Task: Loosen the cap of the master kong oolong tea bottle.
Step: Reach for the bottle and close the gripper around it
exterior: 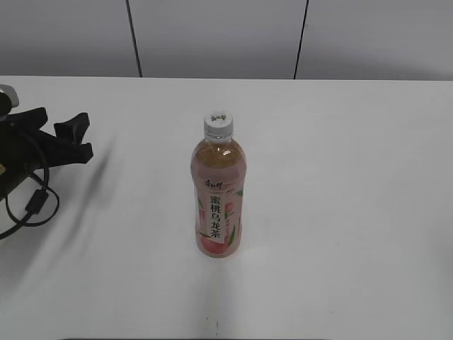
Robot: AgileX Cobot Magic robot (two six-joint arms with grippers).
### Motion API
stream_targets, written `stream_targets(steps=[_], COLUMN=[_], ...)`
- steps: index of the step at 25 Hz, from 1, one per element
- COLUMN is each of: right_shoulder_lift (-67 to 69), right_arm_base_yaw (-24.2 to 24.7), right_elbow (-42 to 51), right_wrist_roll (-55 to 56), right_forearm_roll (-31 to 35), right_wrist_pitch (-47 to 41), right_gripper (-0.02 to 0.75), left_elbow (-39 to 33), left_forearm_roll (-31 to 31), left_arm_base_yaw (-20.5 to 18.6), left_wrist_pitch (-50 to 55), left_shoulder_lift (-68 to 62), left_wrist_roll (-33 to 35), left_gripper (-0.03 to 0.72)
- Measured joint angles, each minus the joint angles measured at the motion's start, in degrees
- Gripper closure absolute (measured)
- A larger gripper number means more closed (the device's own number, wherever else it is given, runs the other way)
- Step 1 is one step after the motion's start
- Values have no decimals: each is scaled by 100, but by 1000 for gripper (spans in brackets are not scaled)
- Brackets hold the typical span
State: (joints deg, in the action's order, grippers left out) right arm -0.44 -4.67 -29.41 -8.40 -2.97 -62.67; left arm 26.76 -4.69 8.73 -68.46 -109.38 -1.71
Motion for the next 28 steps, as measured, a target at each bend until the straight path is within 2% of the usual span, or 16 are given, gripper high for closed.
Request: stream_targets(steps=[6,9,14,21,28], right_shoulder_lift=[0,0,0,0,0], right_arm_base_yaw=[0,0,0,0,0], right_elbow=[0,0,0,0,0], right_wrist_roll=[0,0,0,0,0], right_forearm_roll=[0,0,0,0,0], right_wrist_pitch=[0,0,0,0,0], right_gripper=[227,227,227,227,227], left_elbow=[-199,-428,-588,-620,-620], left_forearm_roll=[-771,-1221,-2553,-4181,-4844], left_arm_base_yaw=[8,8,8,8,38], left_wrist_pitch=[-47,-47,-47,-59,-59], left_shoulder_lift=[186,428,695,718,718], left_wrist_roll=[-373,-519,-555,-720,-937], left_gripper=[224,197,114,101,98])
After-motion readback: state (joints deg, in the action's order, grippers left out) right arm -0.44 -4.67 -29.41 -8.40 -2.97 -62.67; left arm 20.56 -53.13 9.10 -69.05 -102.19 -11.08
